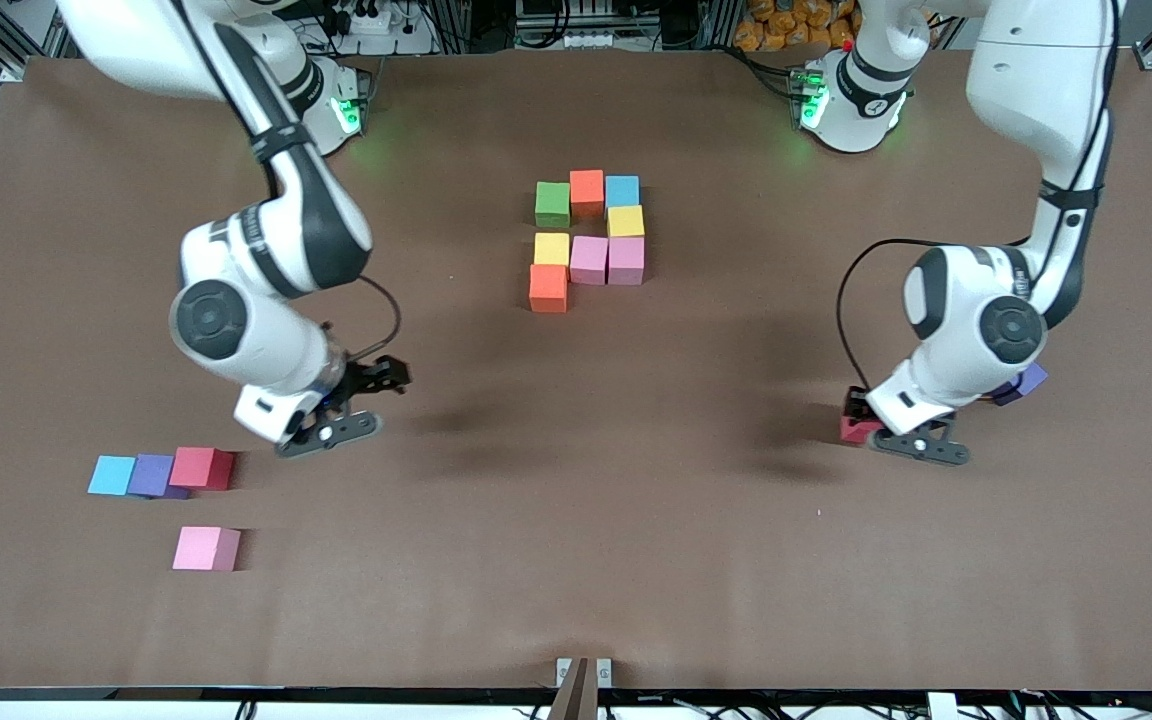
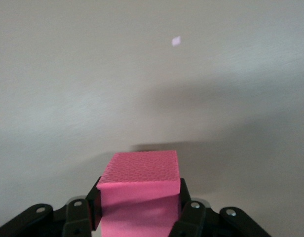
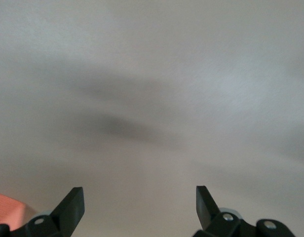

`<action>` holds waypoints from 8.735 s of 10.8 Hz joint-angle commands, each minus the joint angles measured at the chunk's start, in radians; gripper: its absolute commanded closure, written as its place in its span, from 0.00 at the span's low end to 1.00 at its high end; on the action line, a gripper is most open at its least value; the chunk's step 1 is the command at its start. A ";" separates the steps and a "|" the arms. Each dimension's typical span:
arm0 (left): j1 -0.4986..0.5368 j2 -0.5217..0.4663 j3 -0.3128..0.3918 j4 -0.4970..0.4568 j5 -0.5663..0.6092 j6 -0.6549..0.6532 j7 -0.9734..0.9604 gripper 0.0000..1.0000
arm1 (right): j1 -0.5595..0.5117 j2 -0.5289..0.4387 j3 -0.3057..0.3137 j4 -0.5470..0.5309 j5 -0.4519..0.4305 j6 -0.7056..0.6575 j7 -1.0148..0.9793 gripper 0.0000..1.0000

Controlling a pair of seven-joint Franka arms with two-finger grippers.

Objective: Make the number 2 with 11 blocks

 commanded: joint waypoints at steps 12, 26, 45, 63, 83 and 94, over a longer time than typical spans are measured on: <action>-0.506 0.144 0.072 0.407 -0.126 -0.329 -0.495 1.00 | -0.276 0.280 0.007 0.224 -0.160 0.221 -0.991 0.00; -0.821 0.437 0.321 0.662 -0.368 -0.434 -0.735 0.89 | -0.428 0.331 0.010 0.215 -0.008 0.012 -1.274 0.00; -0.871 0.465 0.274 0.665 -0.379 -0.388 -0.752 0.82 | -0.436 0.387 0.007 0.232 0.096 0.098 -1.387 0.00; -0.893 0.479 0.271 0.657 -0.324 -0.359 -0.743 0.00 | -0.436 0.387 0.007 0.230 0.102 0.096 -1.375 0.00; -0.722 0.044 0.499 0.640 -0.195 -0.716 -0.620 0.00 | -0.319 0.331 0.052 0.235 0.106 -0.054 -1.211 0.68; -0.065 -0.199 0.199 0.585 -0.103 -0.886 -0.319 0.00 | -0.188 0.293 0.266 0.234 0.101 -0.054 -0.881 0.67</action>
